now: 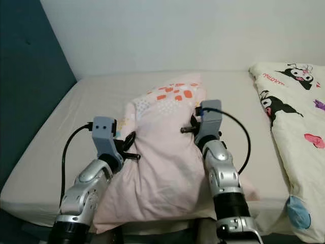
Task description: Clean up the room
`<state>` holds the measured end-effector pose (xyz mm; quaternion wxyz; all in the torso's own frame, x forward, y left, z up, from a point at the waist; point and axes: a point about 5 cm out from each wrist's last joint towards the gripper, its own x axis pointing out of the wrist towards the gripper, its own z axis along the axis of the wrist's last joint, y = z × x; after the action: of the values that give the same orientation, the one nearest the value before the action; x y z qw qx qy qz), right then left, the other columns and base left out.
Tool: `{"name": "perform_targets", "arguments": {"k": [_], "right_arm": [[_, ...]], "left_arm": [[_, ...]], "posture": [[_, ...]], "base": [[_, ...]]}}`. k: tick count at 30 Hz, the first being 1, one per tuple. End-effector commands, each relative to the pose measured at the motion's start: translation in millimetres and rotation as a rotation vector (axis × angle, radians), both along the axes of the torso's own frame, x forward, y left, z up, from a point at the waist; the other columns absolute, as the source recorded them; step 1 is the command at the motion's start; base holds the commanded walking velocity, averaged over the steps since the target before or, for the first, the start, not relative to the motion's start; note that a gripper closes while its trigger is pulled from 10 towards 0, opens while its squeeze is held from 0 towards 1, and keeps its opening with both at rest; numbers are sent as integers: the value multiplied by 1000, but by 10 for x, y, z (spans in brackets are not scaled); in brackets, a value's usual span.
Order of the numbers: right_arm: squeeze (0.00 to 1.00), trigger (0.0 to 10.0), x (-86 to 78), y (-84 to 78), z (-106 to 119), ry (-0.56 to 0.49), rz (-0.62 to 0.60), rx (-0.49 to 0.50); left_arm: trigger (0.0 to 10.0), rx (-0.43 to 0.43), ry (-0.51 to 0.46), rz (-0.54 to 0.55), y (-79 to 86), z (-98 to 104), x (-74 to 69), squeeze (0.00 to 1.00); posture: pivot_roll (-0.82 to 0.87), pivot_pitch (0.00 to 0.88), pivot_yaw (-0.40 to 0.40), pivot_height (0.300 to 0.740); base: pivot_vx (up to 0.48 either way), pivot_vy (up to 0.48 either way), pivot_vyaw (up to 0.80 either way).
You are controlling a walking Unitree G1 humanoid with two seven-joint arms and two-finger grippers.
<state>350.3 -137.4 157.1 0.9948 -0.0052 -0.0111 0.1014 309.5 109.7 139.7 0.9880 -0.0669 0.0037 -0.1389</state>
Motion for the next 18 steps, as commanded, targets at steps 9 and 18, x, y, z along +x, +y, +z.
{"name": "perform_targets", "arguments": {"k": [9,18], "right_arm": [[0,10000,-95,178,38,-97,18,-29],[0,10000,-132,184,-26,-92,15,-59]], "left_arm": [[10000,72,-108,53,-10,108,-61,0],[10000,84,-157,64,-5,156,-90,0]], "posture": [[47,12,-3,607],[46,17,-3,642]], "base": [[0,0,0],[0,0,0]]}}
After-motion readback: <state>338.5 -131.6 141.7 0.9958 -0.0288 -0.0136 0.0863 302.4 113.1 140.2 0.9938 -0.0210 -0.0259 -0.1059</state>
